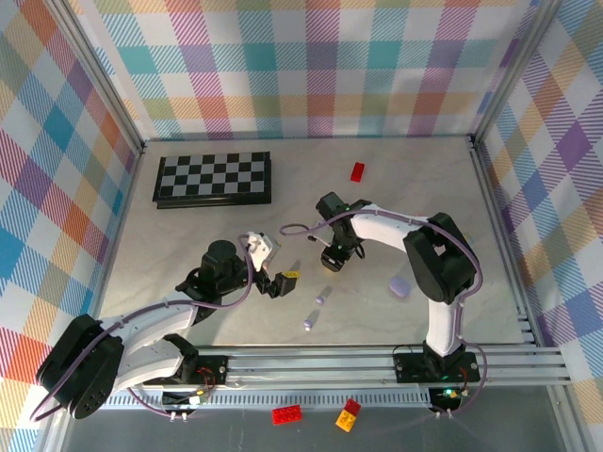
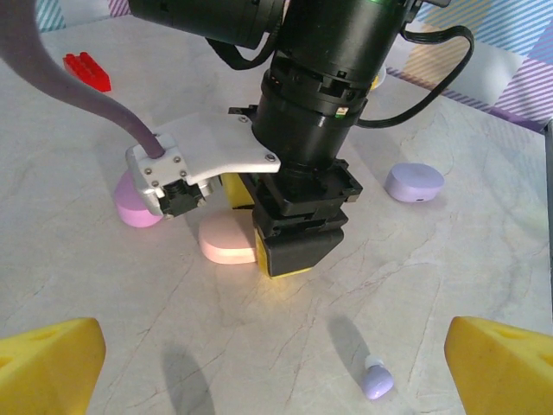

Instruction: Insert wireless bluetooth earbuds into charging case

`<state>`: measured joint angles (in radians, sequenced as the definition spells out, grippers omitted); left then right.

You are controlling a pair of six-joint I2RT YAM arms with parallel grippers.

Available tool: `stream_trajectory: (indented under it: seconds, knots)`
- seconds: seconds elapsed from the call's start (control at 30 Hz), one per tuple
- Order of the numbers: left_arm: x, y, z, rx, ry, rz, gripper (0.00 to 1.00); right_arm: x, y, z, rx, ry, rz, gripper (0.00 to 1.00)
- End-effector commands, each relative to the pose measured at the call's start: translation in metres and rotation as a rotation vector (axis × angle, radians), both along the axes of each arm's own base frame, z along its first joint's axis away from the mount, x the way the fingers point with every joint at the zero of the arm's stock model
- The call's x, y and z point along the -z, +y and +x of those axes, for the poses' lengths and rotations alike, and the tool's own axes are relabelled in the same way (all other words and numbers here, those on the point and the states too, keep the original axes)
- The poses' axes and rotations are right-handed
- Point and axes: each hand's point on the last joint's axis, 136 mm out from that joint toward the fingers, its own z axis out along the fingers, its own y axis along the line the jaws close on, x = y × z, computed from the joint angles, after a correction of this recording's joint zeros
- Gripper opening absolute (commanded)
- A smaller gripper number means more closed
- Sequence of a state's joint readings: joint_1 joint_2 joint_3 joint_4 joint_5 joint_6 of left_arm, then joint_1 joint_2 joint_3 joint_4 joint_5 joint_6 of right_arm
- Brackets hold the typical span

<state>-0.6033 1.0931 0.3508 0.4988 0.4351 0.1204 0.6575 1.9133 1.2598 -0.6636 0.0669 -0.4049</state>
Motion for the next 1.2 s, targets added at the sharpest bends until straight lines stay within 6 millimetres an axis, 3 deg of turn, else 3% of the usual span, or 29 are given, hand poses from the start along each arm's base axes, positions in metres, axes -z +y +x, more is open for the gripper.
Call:
stream_trajectory:
  seconds: [0.0, 0.23, 0.5, 0.63, 0.8, 0.97, 1.17]
  knots:
    - [-0.018, -0.005, 0.005, 0.010, -0.043, -0.023, 1.00, -0.007, 0.004, -0.003, -0.008, -0.004, 0.044, 0.51]
    - [-0.018, -0.006, 0.005, 0.015, -0.041, -0.023, 1.00, -0.004, 0.013, 0.006, 0.006, -0.011, 0.070, 0.54]
    - [-0.018, -0.007, 0.006, 0.018, -0.047, -0.023, 1.00, -0.005, 0.004, 0.005, 0.018, -0.006, 0.045, 0.40]
    - [-0.018, -0.008, 0.008, 0.020, -0.043, -0.014, 1.00, -0.017, 0.001, -0.003, -0.013, -0.009, 0.057, 0.39]
    - [-0.029, -0.012, 0.006, 0.042, -0.065, -0.029, 1.00, -0.059, 0.007, -0.031, -0.116, 0.016, 0.182, 0.39]
    - [-0.045, -0.032, -0.008, 0.158, -0.065, -0.024, 1.00, -0.102, 0.001, -0.060, -0.186, 0.040, 0.243, 0.38]
    - [-0.067, -0.056, -0.023, 0.309, -0.034, -0.091, 1.00, -0.171, 0.019, -0.093, -0.283, 0.050, 0.476, 0.38]
